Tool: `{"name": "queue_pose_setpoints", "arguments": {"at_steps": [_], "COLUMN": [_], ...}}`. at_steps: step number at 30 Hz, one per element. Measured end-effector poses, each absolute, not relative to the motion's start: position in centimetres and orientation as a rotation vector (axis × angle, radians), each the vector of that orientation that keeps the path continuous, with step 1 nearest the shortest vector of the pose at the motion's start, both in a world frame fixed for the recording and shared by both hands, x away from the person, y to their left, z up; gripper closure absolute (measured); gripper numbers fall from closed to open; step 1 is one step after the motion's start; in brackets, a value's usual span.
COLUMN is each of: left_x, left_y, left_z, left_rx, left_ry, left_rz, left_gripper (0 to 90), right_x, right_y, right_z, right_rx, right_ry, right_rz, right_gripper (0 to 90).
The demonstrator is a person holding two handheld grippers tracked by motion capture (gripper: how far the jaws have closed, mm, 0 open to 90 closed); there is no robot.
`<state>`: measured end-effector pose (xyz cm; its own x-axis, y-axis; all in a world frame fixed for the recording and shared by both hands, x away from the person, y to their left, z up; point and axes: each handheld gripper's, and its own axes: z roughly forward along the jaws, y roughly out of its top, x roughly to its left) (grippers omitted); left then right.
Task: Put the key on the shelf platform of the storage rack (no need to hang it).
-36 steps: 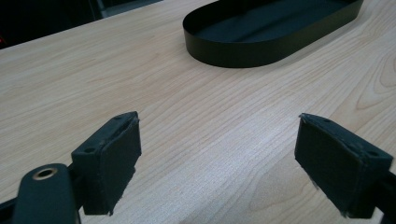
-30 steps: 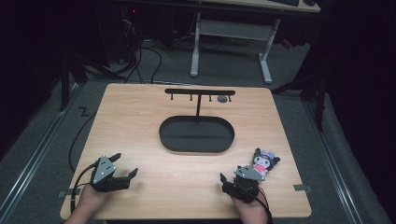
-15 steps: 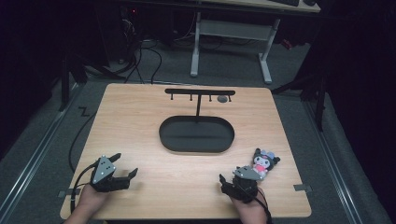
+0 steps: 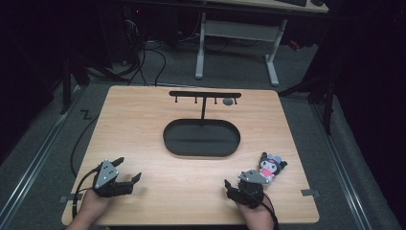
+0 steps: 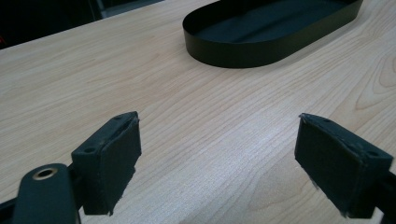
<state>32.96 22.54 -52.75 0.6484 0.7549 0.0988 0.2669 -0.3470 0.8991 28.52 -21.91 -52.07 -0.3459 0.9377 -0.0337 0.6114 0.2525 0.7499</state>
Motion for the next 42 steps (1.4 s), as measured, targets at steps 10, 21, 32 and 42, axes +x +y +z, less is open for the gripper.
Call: {"name": "queue_pose_setpoints", "arguments": {"at_steps": [10,21,32,42], "left_x": [32.9,32.9,32.9,33.0], "left_y": [22.6,22.7,22.7,22.7], "left_z": [-52.8,-52.7,-52.7,-52.7], "left_rx": [1.906,1.903,1.896,1.897], "left_ry": [0.800,0.805,0.802,0.810], "left_rz": [0.645,0.638,0.633,0.636], "left_gripper": [15.5,15.5,15.5,15.5], "right_x": [28.9,28.9,28.6,29.2], "right_y": [-22.2,-23.3,-23.0,-21.7], "right_z": [-51.7,-51.0,-50.2,-50.1], "right_rx": [1.422,1.463,1.470,1.446], "right_ry": [2.096,2.133,2.153,2.213], "right_rz": [0.880,0.858,0.874,0.852], "right_gripper": [28.5,28.3,24.3,23.2]}}
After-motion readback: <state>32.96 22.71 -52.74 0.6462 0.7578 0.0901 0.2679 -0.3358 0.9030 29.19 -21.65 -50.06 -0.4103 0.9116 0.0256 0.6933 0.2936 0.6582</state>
